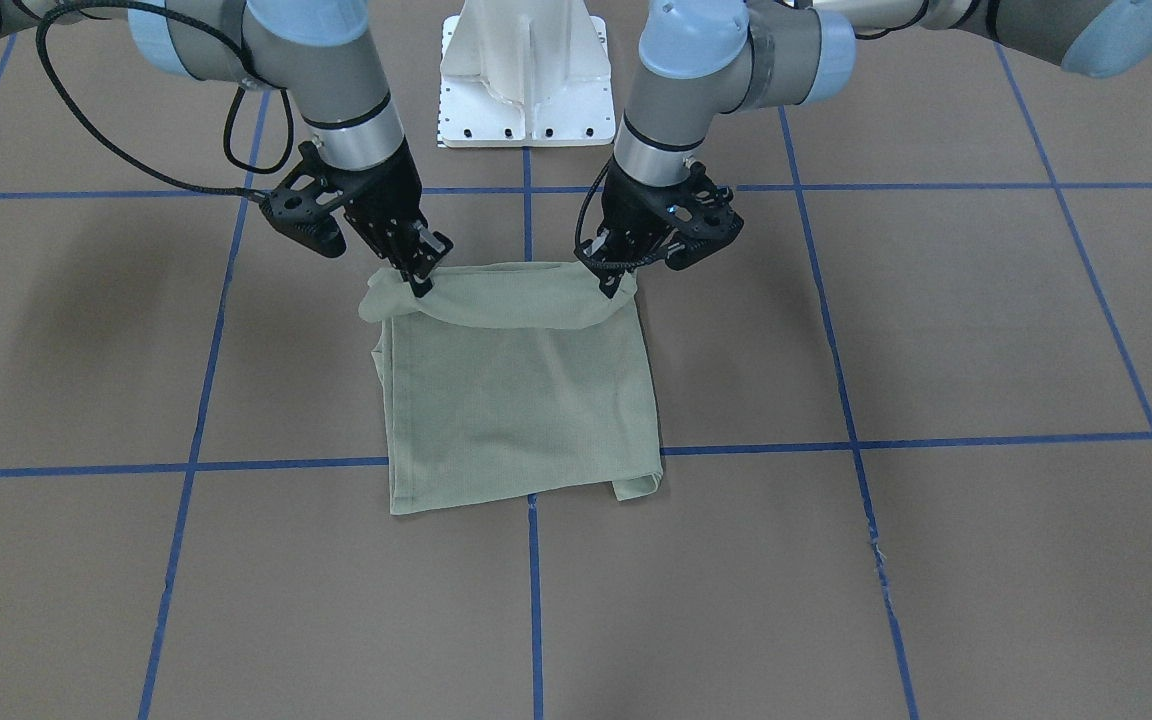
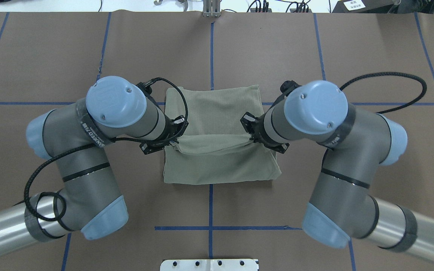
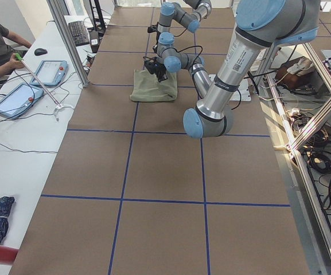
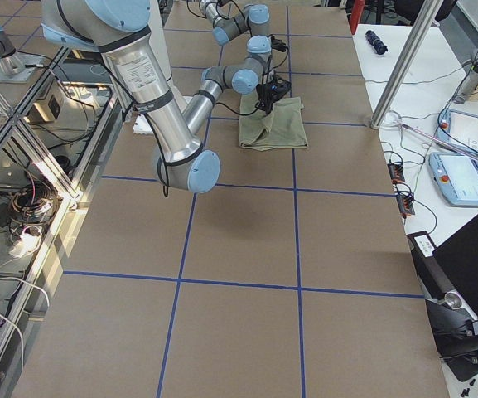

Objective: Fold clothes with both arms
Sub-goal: 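Lift the near edge with both grippers and fold it toward the collar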

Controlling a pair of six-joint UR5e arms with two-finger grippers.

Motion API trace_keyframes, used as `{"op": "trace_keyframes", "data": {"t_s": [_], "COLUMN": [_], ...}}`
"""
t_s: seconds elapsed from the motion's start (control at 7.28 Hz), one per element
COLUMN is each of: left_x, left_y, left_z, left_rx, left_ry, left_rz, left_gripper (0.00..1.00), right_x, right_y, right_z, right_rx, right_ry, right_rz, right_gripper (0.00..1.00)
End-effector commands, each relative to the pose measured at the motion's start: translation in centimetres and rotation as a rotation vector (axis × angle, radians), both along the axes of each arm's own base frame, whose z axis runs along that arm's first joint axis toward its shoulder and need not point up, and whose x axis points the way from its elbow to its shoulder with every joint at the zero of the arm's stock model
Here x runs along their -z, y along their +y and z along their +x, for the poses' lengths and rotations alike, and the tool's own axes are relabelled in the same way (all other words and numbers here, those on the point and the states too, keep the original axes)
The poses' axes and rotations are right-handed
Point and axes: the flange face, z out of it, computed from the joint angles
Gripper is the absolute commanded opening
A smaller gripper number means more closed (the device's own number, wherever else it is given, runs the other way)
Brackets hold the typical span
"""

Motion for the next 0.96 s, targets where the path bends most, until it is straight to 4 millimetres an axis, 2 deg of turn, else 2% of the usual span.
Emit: {"op": "trace_keyframes", "data": {"t_s": [0.0,0.14,0.27,0.41,0.82], "left_x": [-0.4,-1.3,-2.4,-2.9,-3.0], "left_y": [-5.4,-7.3,-8.6,-9.7,-11.8], "left_z": [0.2,0.1,1.0,0.5,-1.9], "left_rx": [0.035,0.056,0.035,0.045,0.065], "left_ry": [-0.025,-0.017,-0.011,-0.014,-0.03], "left_rz": [0.022,0.033,0.089,0.106,0.134], "left_gripper": [0.0,0.23,0.99,1.0,1.0], "right_x": [0.0,-1.4,-2.6,-3.3,-2.9], "right_y": [-8.0,-9.6,-10.7,-11.4,-12.6], "right_z": [-1.5,-3.0,-4.0,-4.3,-2.8], "right_rx": [0.004,0.003,0.0,-0.007,-0.035], "right_ry": [0.017,0.007,-0.008,-0.03,-0.044], "right_rz": [-0.051,-0.041,-0.026,-0.008,-0.004], "right_gripper": [0.0,0.0,0.23,0.99,1.0]}}
